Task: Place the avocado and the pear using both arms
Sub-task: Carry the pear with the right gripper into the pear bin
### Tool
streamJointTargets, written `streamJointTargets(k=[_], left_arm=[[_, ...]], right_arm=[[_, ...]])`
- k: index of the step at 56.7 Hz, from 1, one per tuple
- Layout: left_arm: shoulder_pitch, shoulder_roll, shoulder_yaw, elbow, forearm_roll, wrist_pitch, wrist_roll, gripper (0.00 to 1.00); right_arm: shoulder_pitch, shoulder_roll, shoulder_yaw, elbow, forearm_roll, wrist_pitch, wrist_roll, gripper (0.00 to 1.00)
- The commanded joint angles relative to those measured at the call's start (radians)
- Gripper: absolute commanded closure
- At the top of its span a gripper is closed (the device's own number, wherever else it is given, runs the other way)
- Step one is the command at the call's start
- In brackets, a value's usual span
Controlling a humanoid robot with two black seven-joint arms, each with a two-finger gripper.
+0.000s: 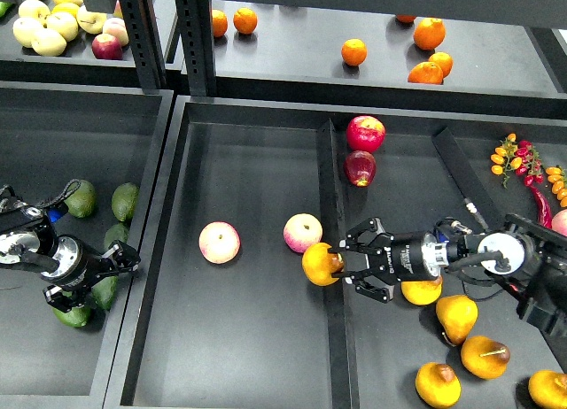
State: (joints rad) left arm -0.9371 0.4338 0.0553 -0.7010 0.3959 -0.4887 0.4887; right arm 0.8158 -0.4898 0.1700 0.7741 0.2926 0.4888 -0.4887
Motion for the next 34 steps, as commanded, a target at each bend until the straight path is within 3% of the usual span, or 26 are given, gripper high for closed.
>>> streamJointTargets(k=[1,34], left_arm=[[-0.003,-0.003,-0.006,0.0,0.0,0.0,0.0,0.02],[-0.003,-0.003,-0.009,0.0,-0.002,0.0,0.0,0.02]], right_arm=[[-0.004,-0.019,-0.038,0.001,0.003,0.0,0.0,0.98],[-0.104,-0.007,-0.064,-0.072,-0.004,0.0,0.0,0.97]])
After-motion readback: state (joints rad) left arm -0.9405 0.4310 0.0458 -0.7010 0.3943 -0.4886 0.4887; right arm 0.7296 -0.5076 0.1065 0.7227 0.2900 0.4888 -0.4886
